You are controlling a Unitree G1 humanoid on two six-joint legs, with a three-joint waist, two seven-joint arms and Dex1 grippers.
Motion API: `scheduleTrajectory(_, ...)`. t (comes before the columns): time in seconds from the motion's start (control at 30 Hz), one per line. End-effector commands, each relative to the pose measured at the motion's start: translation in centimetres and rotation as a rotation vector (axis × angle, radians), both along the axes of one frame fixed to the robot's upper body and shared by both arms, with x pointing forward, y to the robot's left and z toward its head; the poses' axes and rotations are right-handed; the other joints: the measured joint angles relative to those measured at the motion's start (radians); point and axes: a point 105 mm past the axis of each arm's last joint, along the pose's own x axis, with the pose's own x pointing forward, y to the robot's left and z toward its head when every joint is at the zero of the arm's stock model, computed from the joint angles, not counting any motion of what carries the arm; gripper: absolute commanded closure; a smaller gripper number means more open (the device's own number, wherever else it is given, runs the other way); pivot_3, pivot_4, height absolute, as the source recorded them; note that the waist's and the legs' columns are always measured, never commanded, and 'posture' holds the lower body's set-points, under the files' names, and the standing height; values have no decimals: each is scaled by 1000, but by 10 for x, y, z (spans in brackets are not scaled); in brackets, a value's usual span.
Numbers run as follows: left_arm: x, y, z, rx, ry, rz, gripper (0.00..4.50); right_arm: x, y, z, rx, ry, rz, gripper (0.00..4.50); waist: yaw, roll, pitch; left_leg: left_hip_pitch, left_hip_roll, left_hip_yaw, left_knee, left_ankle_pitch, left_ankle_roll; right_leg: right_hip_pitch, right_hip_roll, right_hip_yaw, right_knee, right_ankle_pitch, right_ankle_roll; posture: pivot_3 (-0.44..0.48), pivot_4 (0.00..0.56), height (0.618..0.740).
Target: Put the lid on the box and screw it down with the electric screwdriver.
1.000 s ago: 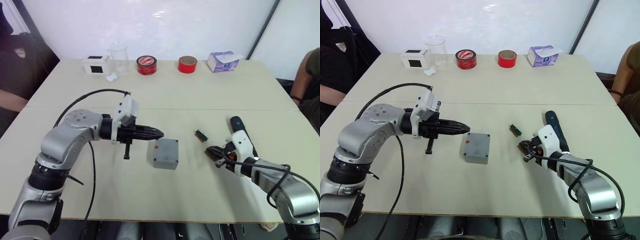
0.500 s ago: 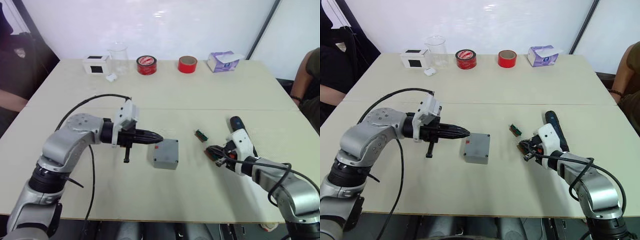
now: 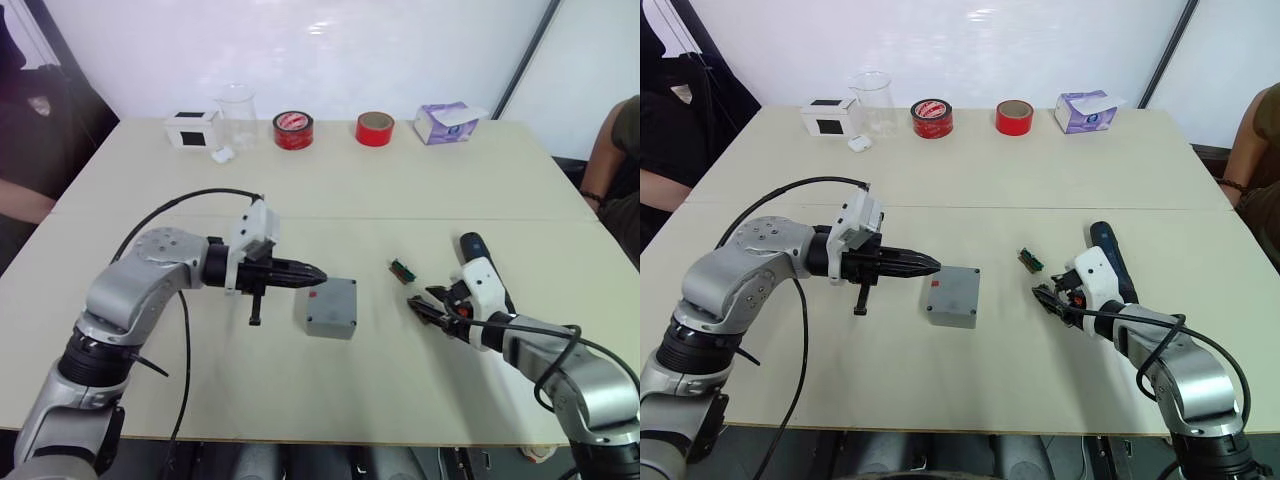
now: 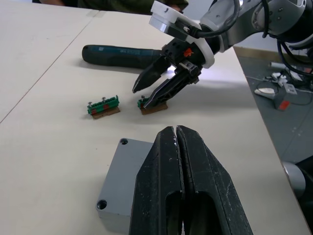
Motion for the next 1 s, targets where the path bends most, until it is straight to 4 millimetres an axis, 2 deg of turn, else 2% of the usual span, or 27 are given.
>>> scheduleTrajectory(0.03,-4,-1,8,-1,-52,-16,4500,2,3,12,14,-48,13,2124,0,0,0,0,0,0,0,0,0,0,0,0,0,0,0,0,150,740)
scheduleTrajectory(0.37,-3,-2,8,2,-62,-18,4500,1,1,8,-1,-34,12,2124,0,0,0,0,0,0,0,0,0,0,0,0,0,0,0,0,150,740)
scheduleTrajectory(0.5,-3,-2,7,3,-64,-18,4500,2,2,8,0,-33,15,3156,0,0,0,0,0,0,0,0,0,0,0,0,0,0,0,0,150,740)
scheduleTrajectory(0.6,-3,-1,7,4,-63,-15,4500,2,1,8,-3,-32,14,4397,0,0,0,0,0,0,0,0,0,0,0,0,0,0,0,0,150,740)
scheduleTrajectory(0.83,-3,0,6,8,-61,-11,4500,0,2,16,51,-24,21,4466,0,0,0,0,0,0,0,0,0,0,0,0,0,0,0,0,150,740)
scheduleTrajectory(1.0,-3,0,5,9,-58,-5,4500,-3,0,45,26,-85,43,4466,0,0,0,0,0,0,-1,0,0,0,0,0,-1,0,0,0,150,740)
